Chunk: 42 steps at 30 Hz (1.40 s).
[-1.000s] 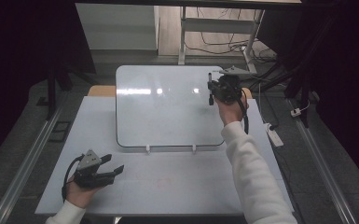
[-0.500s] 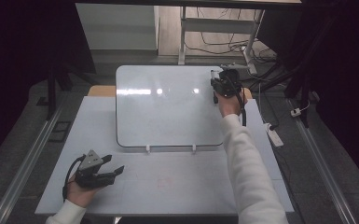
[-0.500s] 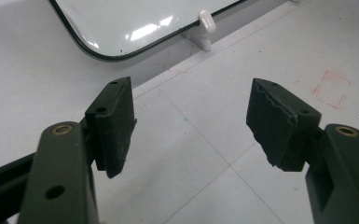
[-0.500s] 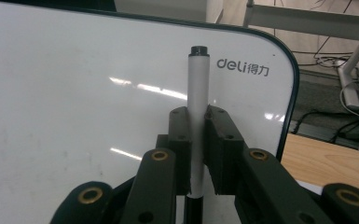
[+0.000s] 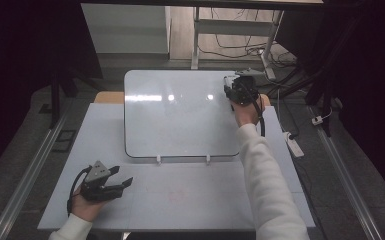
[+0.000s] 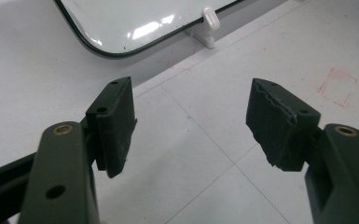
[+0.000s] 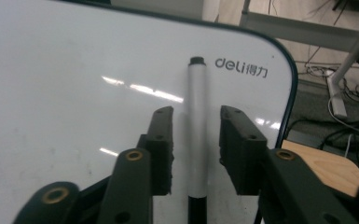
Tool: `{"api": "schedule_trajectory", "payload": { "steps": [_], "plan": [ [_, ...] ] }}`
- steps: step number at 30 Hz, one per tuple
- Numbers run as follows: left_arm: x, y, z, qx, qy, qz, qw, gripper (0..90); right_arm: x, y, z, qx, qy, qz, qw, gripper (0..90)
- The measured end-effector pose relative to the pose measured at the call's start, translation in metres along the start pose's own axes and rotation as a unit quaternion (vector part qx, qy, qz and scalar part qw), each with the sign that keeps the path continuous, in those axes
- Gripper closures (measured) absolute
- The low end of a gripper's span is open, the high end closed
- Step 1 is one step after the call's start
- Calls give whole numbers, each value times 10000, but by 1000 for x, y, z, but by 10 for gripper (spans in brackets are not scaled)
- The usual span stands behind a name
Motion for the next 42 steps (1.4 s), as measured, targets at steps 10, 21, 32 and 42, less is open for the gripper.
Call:
{"api": "schedule_trajectory", "payload": {
  "steps": [10,21,32,42],
  "plan": [
    [2,-1,0,-118,-115,-87,9998,324,-8,-46,15,768,-248,-447,9957,465],
    [5,1,-2,-242,-183,-205,9993,303,-48,-113,20,1384,-208,-664,9879,438],
    [3,7,-4,-297,-148,-126,9994,301,-136,-177,13,1677,-244,-291,9851,425],
    [0,10,-3,-229,-124,-45,9997,301,-192,-201,-6,1661,-270,30,9857,423]
  ]
}}
Point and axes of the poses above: each handheld gripper's, and its own axes: y roughly forward along the jaws, x roughly out of its top, z roughly to its left, the point moved 10 cm from there along y, roughly forward along the jaws, and after that the axes turned 12 degrees about -z, right-handed, at the moved point
